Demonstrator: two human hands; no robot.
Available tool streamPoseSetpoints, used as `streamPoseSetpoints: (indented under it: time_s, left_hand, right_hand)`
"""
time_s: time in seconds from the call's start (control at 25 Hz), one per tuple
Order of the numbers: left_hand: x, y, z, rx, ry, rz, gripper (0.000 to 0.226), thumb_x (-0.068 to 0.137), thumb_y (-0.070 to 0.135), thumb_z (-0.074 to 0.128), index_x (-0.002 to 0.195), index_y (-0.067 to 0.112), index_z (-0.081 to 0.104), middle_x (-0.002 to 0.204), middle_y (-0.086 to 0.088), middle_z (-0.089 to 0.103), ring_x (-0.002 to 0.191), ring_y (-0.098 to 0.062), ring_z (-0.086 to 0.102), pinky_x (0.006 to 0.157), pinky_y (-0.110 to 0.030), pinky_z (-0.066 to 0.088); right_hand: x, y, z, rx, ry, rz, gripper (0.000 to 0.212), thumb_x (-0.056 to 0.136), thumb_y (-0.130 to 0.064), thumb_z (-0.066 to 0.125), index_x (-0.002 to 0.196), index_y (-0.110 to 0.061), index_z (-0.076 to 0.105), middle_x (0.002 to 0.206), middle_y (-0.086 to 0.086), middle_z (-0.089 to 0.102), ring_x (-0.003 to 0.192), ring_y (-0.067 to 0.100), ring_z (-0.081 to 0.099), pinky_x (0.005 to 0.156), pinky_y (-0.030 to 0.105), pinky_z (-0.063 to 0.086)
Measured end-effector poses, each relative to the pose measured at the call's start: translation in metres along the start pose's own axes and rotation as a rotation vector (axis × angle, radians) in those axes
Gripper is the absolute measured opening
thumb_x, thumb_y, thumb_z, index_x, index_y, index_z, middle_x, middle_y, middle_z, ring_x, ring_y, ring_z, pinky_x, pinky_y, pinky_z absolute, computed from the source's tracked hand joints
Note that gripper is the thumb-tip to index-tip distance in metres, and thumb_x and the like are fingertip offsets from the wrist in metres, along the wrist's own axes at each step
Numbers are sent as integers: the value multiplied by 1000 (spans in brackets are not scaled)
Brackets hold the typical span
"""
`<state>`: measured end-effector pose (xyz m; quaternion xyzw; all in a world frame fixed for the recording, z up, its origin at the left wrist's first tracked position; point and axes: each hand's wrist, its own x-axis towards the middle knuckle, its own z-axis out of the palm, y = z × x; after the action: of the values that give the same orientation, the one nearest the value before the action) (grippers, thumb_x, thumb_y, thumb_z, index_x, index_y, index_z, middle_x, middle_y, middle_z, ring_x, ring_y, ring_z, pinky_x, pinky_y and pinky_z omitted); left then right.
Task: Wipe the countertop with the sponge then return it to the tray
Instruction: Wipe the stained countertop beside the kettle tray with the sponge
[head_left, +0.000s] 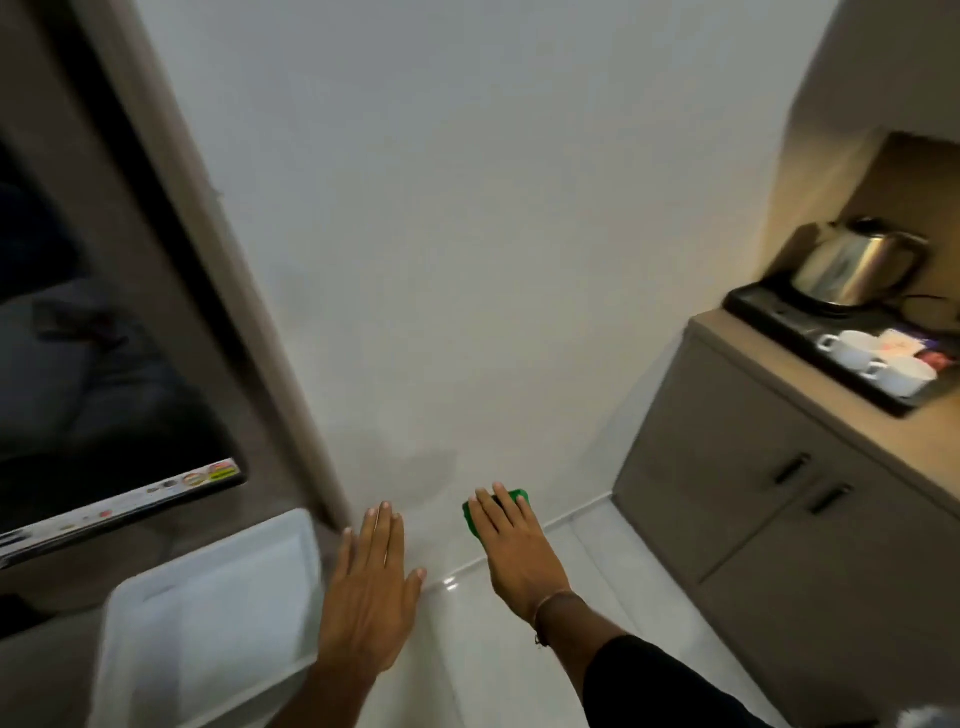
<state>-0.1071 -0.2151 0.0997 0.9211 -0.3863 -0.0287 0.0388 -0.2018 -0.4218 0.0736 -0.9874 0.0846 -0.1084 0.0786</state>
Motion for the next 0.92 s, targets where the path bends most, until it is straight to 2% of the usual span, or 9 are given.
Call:
streamPoseSetpoints:
  time_s: [0.2, 0.32, 0.4, 0.44, 0.52, 0.6, 0.68, 0.84, 0.92]
  left_hand:
    - [47, 156, 7, 1, 72, 268, 93, 100, 60, -11, 157, 0, 30, 167, -21, 30, 155, -38, 24, 122, -48, -5]
    - [74, 248, 11, -5, 60, 414, 92, 96, 64, -12, 162, 5, 14, 172, -17, 15, 159, -34, 7, 126, -48, -10]
    - [91, 299, 16, 6, 37, 504, 90, 94, 64, -9, 163, 8, 5, 174, -14, 6, 159, -32, -1, 125, -48, -14]
    - [99, 321, 16, 8, 30, 549, 88, 94, 63, -8, 163, 9, 4, 174, -14, 4, 159, -31, -3, 126, -48, -11]
    - [118, 370, 16, 16, 15, 662, 85, 97, 60, -3, 163, 7, 7, 174, -14, 5, 159, -31, -1, 130, -51, 1]
    - [139, 417, 15, 8, 20, 784, 82, 100, 57, 6, 162, 4, 18, 172, -18, 16, 159, -34, 9, 128, -57, 17]
    - [165, 469, 18, 16, 27, 885, 79, 102, 54, 12, 160, 2, 23, 170, -20, 22, 158, -36, 14, 125, -60, 24]
    - [225, 573, 34, -4, 29, 1037, 74, 107, 52, 21, 163, 6, 9, 174, -15, 6, 160, -31, -1, 129, -57, 11]
    - [256, 630, 36, -55, 2, 1106, 74, 108, 51, 32, 164, 7, 9, 175, -15, 8, 160, -30, -1, 129, -57, 10]
  right_hand:
    - [-94, 126, -55, -83, 6, 240, 85, 84, 14, 48, 162, -9, 21, 169, 13, 27, 158, 40, 12, 128, 57, 9]
    - [-152, 194, -87, -95, -2, 460, 85, 87, 11, 47, 163, -13, 17, 171, 7, 22, 159, 37, 7, 127, 60, 7]
    - [-183, 230, -108, -96, -1, 581, 85, 89, 8, 48, 164, -15, 14, 173, 5, 19, 160, 36, 4, 127, 61, 7]
    - [-195, 246, -117, -93, 1, 627, 85, 89, 5, 50, 164, -16, 14, 173, 4, 19, 160, 35, 5, 127, 61, 8]
    - [-220, 281, -135, -104, 13, 733, 86, 89, 2, 53, 164, -17, 14, 172, 4, 20, 160, 34, 7, 127, 61, 10]
    - [-243, 317, -149, -127, 23, 828, 87, 89, 1, 55, 164, -18, 14, 172, 3, 21, 160, 33, 9, 127, 61, 12]
    - [-266, 354, -161, -161, 44, 918, 88, 88, -1, 58, 164, -18, 15, 172, 3, 22, 160, 32, 11, 127, 60, 13]
    - [-301, 425, -180, -181, 117, 1083, 83, 92, -1, 59, 163, -19, 21, 171, 4, 27, 159, 31, 15, 127, 56, 11]
    - [-311, 462, -190, -171, 154, 1170, 74, 99, -3, 54, 163, -22, 21, 171, 2, 25, 160, 28, 13, 127, 51, 7]
